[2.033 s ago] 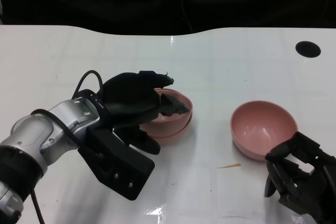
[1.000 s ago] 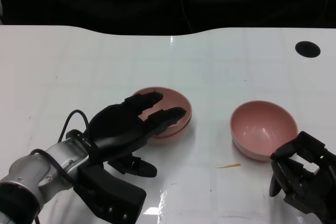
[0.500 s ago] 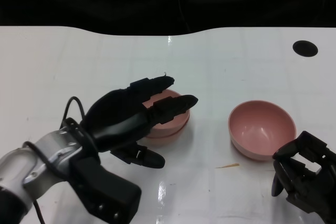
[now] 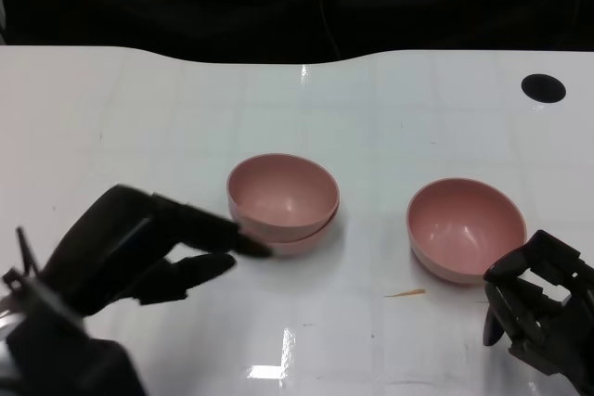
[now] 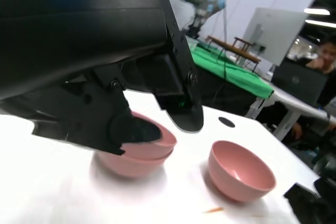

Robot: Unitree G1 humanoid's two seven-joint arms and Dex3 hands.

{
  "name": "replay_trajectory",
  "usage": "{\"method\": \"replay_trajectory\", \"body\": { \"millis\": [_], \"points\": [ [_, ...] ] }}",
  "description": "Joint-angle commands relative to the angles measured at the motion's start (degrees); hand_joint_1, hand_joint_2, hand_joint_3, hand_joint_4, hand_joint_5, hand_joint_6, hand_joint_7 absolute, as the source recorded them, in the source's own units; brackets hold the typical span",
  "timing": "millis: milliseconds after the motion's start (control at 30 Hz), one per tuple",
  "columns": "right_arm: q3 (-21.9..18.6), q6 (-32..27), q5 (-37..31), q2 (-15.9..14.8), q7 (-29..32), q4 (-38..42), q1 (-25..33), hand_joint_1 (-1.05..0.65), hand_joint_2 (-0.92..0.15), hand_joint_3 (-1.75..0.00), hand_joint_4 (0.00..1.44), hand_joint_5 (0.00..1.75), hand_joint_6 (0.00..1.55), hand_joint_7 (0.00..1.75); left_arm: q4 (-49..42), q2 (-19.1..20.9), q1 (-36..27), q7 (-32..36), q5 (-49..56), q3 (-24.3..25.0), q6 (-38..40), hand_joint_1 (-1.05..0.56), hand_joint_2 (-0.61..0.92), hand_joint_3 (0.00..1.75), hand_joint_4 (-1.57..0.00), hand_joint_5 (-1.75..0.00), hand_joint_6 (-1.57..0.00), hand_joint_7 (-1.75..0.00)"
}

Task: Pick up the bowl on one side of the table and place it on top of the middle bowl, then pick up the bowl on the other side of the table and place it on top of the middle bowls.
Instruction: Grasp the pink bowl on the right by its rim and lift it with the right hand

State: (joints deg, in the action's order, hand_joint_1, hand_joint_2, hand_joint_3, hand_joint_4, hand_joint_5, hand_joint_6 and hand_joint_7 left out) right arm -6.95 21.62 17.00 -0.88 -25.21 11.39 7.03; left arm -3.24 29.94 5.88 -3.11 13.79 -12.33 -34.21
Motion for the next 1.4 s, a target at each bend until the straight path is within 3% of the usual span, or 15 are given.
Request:
{"method": "replay_trajectory", "body": {
  "millis": [33, 100, 233, 300, 467, 500, 533, 600, 800, 1033, 1067, 1100, 1167, 1233, 1400],
  "points": [
    [-1.0, 1.8, 0.3, -1.1, -0.2, 1.3, -0.6, -0.20, -0.84, -0.55, 0.82, 1.75, 0.71, 1.53, 1.9, -0.4, -3.3, -3.9, -5.9, 2.7, 2.5, 0.25, 0.45, 1.23, -0.86, -1.55, -1.00, -1.19],
    [-1.0, 2.3, 0.3, -1.2, -0.4, 1.7, -0.7, -0.20, -0.85, -0.55, 0.82, 1.75, 0.70, 1.53, 2.9, -0.9, -4.1, -5.4, -6.9, 3.5, 3.9, 0.25, 0.43, 1.29, -0.83, -1.65, -0.91, -1.38],
    [-1.3, 5.2, -3.0, -0.8, 2.8, 2.0, -0.5, -0.20, -0.85, -0.55, 0.82, 1.75, 0.70, 1.54, 5.3, -1.8, -7.0, -8.3, -10.4, 5.4, 8.2, 0.25, 0.42, 1.31, -0.82, -1.67, -0.88, -1.44],
    [-1.6, 8.6, -7.5, -0.2, 7.1, 2.1, -0.2, -0.21, -0.84, -0.53, 0.87, 1.64, 0.78, 1.36, 7.9, -2.2, -10.4, -10.5, -14.8, 6.8, 13.3, 0.20, 0.43, 1.43, -0.83, -1.73, -0.76, -1.62],
    [-0.9, 10.6, -9.2, -0.5, 9.8, 2.9, -0.2, -0.21, -0.84, -0.52, 0.89, 1.61, 0.81, 1.29, 10.5, -3.3, -11.7, -12.7, -15.7, 8.4, 17.1, 0.19, 0.43, 1.46, -0.83, -1.75, -0.72, -1.69],
    [-2.4, 17.5, -13.6, -0.1, 13.6, 3.9, -1.0, -0.22, -0.84, -0.51, 0.87, 1.53, 0.81, 1.21, 10.2, -3.7, -12.9, -15.9, -22.0, 9.4, 22.2, 0.21, 0.45, 1.47, -0.85, -1.75, -0.72, -1.70],
    [-3.6, 23.1, -17.6, 0.0, 16.9, 4.2, -1.5, -0.24, -0.86, -0.46, 0.88, 1.28, 0.88, 0.91, 9.5, -4.0, -13.7, -19.0, -27.8, 10.4, 26.6, 0.23, 0.52, 1.45, -0.88, -1.75, -0.75, -1.72],
    [-5.2, 31.0, -23.1, 0.0, 21.7, 5.0, -2.6, -0.29, -0.91, -0.33, 0.88, 1.01, 1.00, 0.46, 7.9, -4.3, -14.4, -23.2, -34.7, 11.9, 31.9, 0.28, 0.63, 1.37, -0.90, -1.75, -0.76, -1.74],
    [-5.3, 37.1, -28.3, -1.1, 27.7, 8.5, -4.0, -0.29, -0.92, -0.29, 0.86, 0.92, 1.04, 0.32, 7.9, -5.1, -14.1, -25.9, -36.0, 13.9, 35.7, 0.28, 0.67, 1.31, -0.90, -1.75, -0.77, -1.75],
    [-4.3, 38.0, -29.3, -2.1, 30.1, 9.7, -4.3, -0.29, -0.92, -0.29, 0.86, 0.92, 1.05, 0.30, 8.2, -6.1, -14.0, -26.9, -35.2, 15.0, 36.5, 0.28, 0.68, 1.30, -0.90, -1.75, -0.77, -1.75],
    [-5.4, 38.5, -35.5, -3.4, 31.7, 7.1, -4.1, -0.29, -0.92, -0.29, 0.86, 0.92, 1.05, 0.30, 7.0, -6.2, -13.5, -28.2, -36.3, 15.1, 37.0, 0.28, 0.68, 1.30, -0.90, -1.75, -0.77, -1.75],
    [-6.2, 38.8, -40.4, -4.5, 33.1, 5.1, -4.0, -0.32, -0.90, -0.27, 0.79, 0.65, 0.99, 0.20, 6.0, -6.3, -13.1, -29.2, -37.0, 15.3, 37.4, 0.27, 0.69, 1.31, -0.91, -1.75, -0.77, -1.75],
    [-7.3, 34.7, -51.9, -6.2, 34.5, -3.1, -2.2, -0.33, -0.89, -0.25, 0.81, 0.39, 0.99, 0.09, 5.0, -6.3, -12.4, -30.9, -38.1, 15.7, 38.6, 0.27, 0.69, 1.31, -0.92, -1.75, -0.77, -1.75],
    [-7.4, 27.5, -61.7, -7.1, 34.3, -12.4, 0.0, -0.54, -0.91, -0.19, 0.54, 0.13, 0.67, 0.02, 4.5, -6.5, -11.9, -32.0, -39.0, 16.3, 39.5, 0.27, 0.70, 1.32, -0.94, -1.75, -0.78, -1.75],
    [-4.3, 18.0, -67.7, -9.1, 33.8, -20.0, 1.9, -0.67, -0.92, -0.20, 0.42, 0.02, 0.51, 0.00, 5.4, -7.2, -11.7, -31.6, -40.0, 17.5, 43.0, 0.24, 0.72, 1.33, -0.96, -1.75, -0.79, -1.75]
  ]
}}
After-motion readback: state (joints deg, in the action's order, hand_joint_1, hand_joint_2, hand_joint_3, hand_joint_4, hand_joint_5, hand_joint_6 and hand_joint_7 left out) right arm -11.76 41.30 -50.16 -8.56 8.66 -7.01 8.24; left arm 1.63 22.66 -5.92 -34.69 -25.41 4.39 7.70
